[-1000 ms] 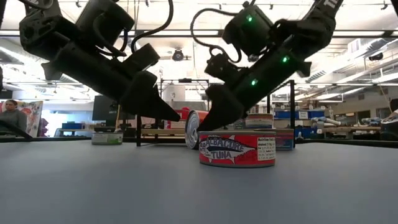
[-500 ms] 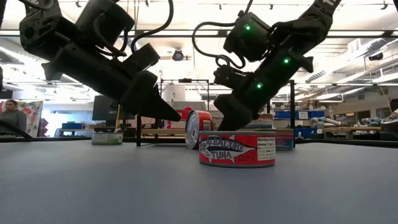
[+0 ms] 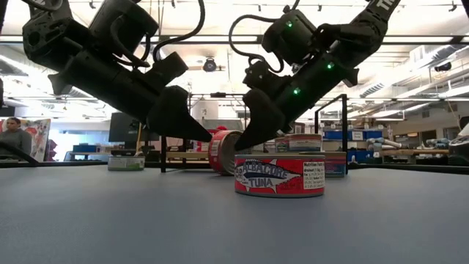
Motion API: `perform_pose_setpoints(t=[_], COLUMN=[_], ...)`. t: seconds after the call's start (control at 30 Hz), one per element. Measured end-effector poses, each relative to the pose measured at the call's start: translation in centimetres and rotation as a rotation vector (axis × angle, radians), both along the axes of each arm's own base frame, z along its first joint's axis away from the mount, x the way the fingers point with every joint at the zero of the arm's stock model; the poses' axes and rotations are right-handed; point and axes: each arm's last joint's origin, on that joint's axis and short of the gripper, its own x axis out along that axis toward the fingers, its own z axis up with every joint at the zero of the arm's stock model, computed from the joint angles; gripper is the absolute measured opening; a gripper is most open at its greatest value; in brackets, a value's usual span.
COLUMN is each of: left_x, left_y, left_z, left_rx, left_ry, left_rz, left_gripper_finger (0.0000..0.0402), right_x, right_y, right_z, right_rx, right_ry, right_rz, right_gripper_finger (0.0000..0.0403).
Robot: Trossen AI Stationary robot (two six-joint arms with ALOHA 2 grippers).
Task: Stack canned seafood by type on shelf
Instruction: Put the red tuna can aligned with the stacked red tuna can on the shelf
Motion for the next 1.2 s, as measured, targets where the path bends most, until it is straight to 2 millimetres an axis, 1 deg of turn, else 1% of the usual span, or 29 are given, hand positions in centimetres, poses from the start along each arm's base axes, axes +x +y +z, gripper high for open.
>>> perform_pose_setpoints(t=[0.13,0.23,0.3,0.4,0.57,0.7,0.87,0.97,1.2], left_x=[-0.1,-0.1,-0.1,-0.1,0.0,0.2,0.7,1.5,2.8], left_y=[0.2,0.2,0.2,0.2,1.0,1.8,2.4,2.7,3.2], left_z=[0.1,0.1,0.1,0.1,0.1,0.1,0.2,0.3,-0.4], left_rx=[0.032,0.014,-0.012,-0.037,-0.091,-0.115,-0.174,-0.148,-0.101], left_ry=[-0.004,-0.016,-0.032,-0.047,-0.082,-0.088,-0.106,-0.100,-0.058], left_rz=[0.052,0.064,0.075,0.089,0.145,0.159,0.108,0.108,0.122], left_gripper_finger=[0.0137,0.0151,0.0168,0.0203,0.0263,0.0291,0.0295,0.0295,0.0295], right_x=[0.0,0.0,0.0,0.0,-0.1,-0.1,0.0,0.0,-0.1], right_y=[0.0,0.1,0.1,0.1,0.1,0.1,0.1,0.1,0.5], right_z=[0.0,0.0,-0.1,-0.1,-0.1,-0.1,-0.1,-0.1,-0.2], right_rx=[0.006,0.015,0.015,0.015,0.015,0.016,0.016,0.015,0.014], right_ry=[0.001,0.001,0.006,0.008,0.011,0.011,0.010,0.010,0.019], right_rz=[0.008,0.018,0.019,0.019,0.019,0.019,0.019,0.019,0.030], right_gripper_finger=[0.0006,0.0006,0.0006,0.0007,0.0007,0.0007,0.0007,0.0007,0.0007])
